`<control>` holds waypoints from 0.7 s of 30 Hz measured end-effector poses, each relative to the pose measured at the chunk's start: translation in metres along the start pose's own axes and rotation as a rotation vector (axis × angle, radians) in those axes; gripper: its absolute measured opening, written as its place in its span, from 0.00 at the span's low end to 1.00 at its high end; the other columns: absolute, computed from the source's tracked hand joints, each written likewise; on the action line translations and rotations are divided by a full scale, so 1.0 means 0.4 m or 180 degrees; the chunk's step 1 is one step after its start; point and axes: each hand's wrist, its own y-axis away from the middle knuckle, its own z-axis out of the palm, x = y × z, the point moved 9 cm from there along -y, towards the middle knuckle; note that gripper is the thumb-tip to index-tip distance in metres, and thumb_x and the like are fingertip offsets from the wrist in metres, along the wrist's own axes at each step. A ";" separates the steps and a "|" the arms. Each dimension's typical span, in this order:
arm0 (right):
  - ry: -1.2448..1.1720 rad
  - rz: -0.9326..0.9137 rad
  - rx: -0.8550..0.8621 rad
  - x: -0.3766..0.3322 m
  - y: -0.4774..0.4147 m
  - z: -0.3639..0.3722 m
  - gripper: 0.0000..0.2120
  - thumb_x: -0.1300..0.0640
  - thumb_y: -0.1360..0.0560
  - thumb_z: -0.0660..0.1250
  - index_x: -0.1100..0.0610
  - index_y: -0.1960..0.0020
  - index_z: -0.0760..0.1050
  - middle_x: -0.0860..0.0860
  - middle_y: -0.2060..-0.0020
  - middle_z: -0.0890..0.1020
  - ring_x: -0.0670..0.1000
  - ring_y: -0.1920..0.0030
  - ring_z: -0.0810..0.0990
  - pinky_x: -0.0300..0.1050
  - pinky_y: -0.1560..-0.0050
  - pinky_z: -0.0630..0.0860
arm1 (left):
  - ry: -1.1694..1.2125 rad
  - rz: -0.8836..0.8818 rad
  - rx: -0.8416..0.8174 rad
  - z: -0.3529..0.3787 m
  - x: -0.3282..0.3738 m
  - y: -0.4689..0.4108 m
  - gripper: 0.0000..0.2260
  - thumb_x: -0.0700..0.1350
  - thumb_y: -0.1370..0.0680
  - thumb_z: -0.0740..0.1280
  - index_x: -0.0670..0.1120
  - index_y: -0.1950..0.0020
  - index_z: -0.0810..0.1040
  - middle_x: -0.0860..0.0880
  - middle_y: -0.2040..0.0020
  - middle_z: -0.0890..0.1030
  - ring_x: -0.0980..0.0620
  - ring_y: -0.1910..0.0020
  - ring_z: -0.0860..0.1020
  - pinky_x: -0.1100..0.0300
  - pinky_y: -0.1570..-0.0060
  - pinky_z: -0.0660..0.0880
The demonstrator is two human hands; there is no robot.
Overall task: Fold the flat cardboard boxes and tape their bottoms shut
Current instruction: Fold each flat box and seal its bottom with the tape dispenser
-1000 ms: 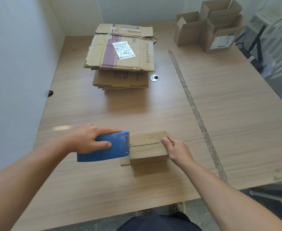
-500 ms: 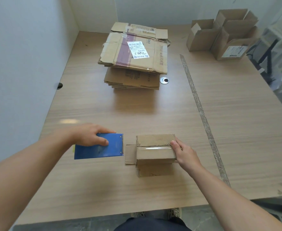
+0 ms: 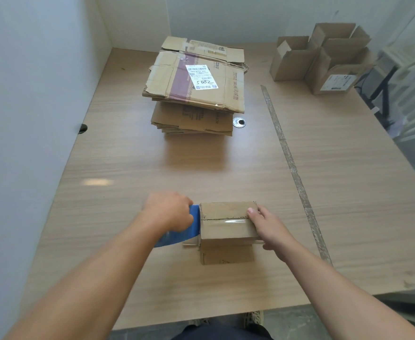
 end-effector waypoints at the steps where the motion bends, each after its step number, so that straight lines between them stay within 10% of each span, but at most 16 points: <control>1: 0.0119 -0.0072 0.0041 -0.009 0.000 0.005 0.14 0.40 0.20 0.60 0.44 0.37 0.71 0.43 0.47 0.77 0.49 0.50 0.76 0.44 0.54 0.71 | -0.0012 -0.0086 0.0050 0.011 0.013 0.004 0.16 0.49 0.23 0.58 0.55 0.37 0.75 0.49 0.43 0.80 0.44 0.45 0.78 0.55 0.56 0.73; 16: 0.0027 -0.0147 -0.0125 -0.006 0.013 0.085 0.33 0.27 0.32 0.65 0.43 0.33 0.70 0.45 0.42 0.80 0.51 0.43 0.80 0.52 0.44 0.79 | 0.1341 -0.0863 0.0531 0.267 -0.200 0.072 0.30 0.59 0.17 0.54 0.66 0.23 0.37 0.47 0.48 0.71 0.46 0.49 0.74 0.51 0.52 0.75; 21: 0.0279 -0.0510 0.0274 -0.035 0.028 0.071 0.23 0.40 0.23 0.67 0.49 0.32 0.73 0.46 0.42 0.81 0.50 0.41 0.79 0.44 0.44 0.72 | 0.1537 -0.1058 0.1166 0.189 -0.173 0.096 0.23 0.57 0.17 0.56 0.56 0.22 0.60 0.42 0.30 0.68 0.42 0.32 0.66 0.50 0.36 0.66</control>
